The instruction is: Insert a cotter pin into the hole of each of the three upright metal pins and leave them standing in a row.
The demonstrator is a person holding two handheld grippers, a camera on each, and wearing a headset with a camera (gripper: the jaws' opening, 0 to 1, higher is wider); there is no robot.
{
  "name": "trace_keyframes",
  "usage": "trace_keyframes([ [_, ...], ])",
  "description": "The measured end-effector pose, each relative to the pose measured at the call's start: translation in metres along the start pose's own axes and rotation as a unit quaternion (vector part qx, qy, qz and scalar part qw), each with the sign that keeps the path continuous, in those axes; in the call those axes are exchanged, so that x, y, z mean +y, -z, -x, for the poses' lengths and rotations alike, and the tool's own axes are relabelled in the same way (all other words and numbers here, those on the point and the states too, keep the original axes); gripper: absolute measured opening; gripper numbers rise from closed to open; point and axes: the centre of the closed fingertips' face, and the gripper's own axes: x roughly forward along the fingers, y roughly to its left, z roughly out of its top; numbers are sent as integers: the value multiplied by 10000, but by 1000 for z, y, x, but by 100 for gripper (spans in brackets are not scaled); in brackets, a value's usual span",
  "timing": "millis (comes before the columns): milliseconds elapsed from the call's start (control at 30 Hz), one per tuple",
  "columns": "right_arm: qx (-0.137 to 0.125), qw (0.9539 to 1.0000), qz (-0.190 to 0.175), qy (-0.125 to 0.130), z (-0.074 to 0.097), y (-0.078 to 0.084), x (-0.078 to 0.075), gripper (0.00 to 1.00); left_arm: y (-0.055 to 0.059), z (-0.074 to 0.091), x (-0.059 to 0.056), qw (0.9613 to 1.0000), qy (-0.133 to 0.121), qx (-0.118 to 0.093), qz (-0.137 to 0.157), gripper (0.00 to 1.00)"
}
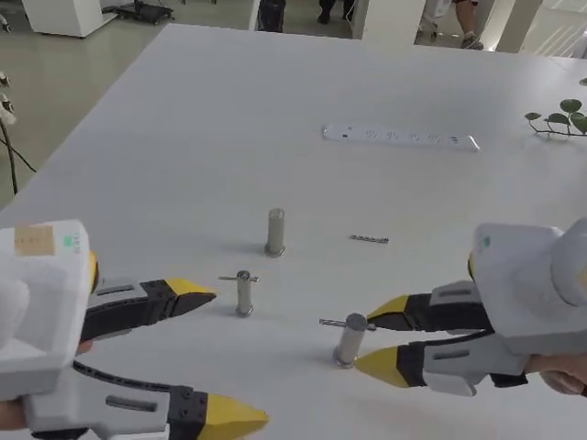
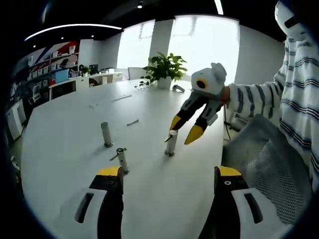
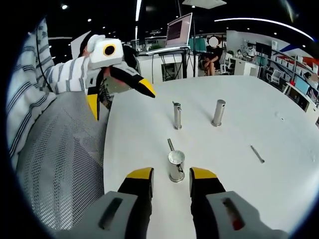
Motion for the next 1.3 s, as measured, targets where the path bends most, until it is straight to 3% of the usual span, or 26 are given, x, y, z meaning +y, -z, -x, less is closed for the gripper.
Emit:
trace_keyframes([
  [167, -112, 9999, -85, -39, 0, -1, 0, 27, 11, 5, 6, 9998, -121, 114, 134, 84],
  [400, -199, 9996, -185, -68, -2, 0, 1, 29, 12, 5, 3, 9995, -123, 80, 271, 95],
  [533, -187, 9996, -207, -99, -4, 2, 2, 30, 7, 4, 2, 9989, -183, -61, 419, 99],
  [600, -171, 9996, -215, -101, -5, 3, 3, 32, 6, 4, 6, 9971, -334, -147, 667, 99],
  [767, -167, 9995, -230, -99, -10, 4, 2, 33, 5, 4, 5, 9970, -355, -186, 658, 99],
  [1033, -105, 9998, -155, -113, -16, 6, 2, 30, 15, 5, 4, 9973, -417, 31, 603, 99],
  [1167, -96, 9998, -147, -125, -19, 7, 2, 29, 16, 6, 4, 9973, -423, 36, 591, 99],
  [1267, -49, 9998, -139, -118, -19, 8, 2, 20, 14, 6, 5, 9972, -445, -9, 601, 99],
  [1300, -55, 10000, -82, 9, -19, 8, -3, 18, 13, 6, 6, 9971, -461, -24, 600, 99],
])
